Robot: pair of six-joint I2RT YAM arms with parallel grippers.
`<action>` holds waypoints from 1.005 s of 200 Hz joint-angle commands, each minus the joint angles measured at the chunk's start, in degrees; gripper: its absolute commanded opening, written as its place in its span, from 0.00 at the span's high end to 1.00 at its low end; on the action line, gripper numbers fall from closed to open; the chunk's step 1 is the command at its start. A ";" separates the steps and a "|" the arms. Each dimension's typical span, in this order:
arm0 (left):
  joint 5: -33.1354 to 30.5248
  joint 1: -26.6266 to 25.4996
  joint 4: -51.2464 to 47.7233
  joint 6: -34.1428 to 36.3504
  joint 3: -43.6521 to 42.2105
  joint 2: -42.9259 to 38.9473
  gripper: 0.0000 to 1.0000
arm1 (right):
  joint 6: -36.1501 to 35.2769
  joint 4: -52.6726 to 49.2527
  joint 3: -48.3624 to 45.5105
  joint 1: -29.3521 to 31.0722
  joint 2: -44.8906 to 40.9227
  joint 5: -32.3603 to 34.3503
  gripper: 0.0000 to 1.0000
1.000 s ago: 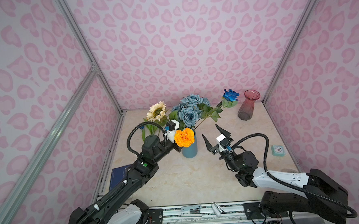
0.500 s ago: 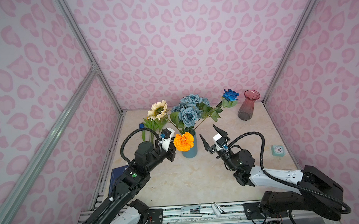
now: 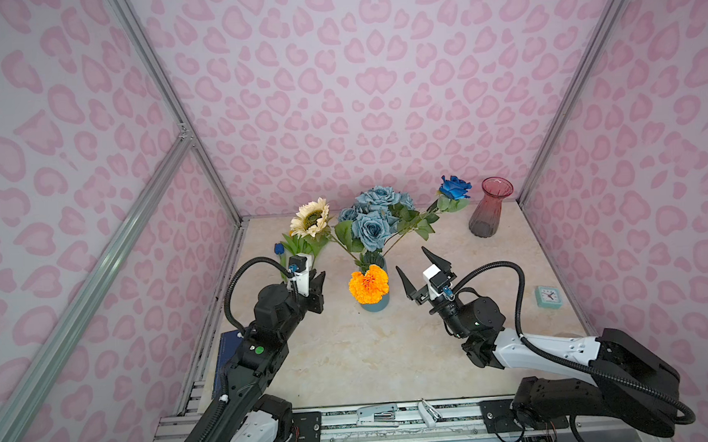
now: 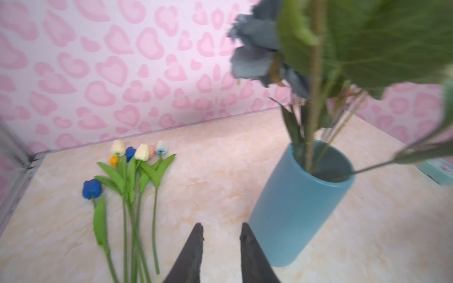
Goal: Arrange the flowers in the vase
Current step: 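Move the left gripper back down to the tulips on the table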
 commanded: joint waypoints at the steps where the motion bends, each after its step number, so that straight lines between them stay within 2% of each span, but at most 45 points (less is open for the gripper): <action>1: -0.98 2.67 3.19 -3.98 -1.05 -0.69 0.71 | 0.14 1.91 -0.86 -0.29 -0.47 0.58 0.23; 20: -5.47 5.92 2.80 -6.08 -1.19 0.08 0.71 | 0.53 3.22 -1.73 -0.72 -0.61 0.84 0.23; 26: -6.03 7.48 2.64 -6.96 -1.00 1.12 0.65 | 0.69 3.41 -1.84 -0.83 -0.51 0.84 0.23; 36: -6.92 10.42 1.54 -9.47 0.40 4.12 0.65 | 0.93 3.60 -2.01 -1.04 -0.31 0.93 0.24; 55: -2.57 16.93 -0.81 -15.70 4.26 13.77 0.65 | 1.37 3.85 -2.03 -1.36 0.17 0.43 0.24; 56: -2.32 17.21 -0.98 -16.03 4.57 14.35 0.62 | 1.37 3.86 -2.03 -1.36 0.19 0.42 0.24; 74: 2.73 20.38 -5.92 -19.44 11.83 26.89 0.59 | 1.64 3.75 -1.94 -1.66 0.22 0.23 0.24; 101: 3.76 21.29 -20.41 -18.70 27.53 46.03 0.56 | 1.54 2.87 -1.94 -1.88 -0.53 0.40 0.24; 129: -4.47 21.35 -29.69 -16.53 38.87 57.80 0.54 | 1.46 1.51 -2.26 -2.10 -1.27 0.76 0.24; 155: -11.05 21.35 -34.40 -14.42 46.54 65.20 0.55 | 1.64 1.50 -2.44 -2.10 -1.20 1.28 0.24; 177: -10.53 21.36 -38.29 -13.54 50.86 69.99 0.58 | 1.64 1.76 -2.29 -2.14 -0.95 1.28 0.24; 201: -12.72 21.00 -40.11 -14.00 49.44 70.09 0.61 | 1.21 1.07 -1.77 -2.24 -1.25 0.93 0.24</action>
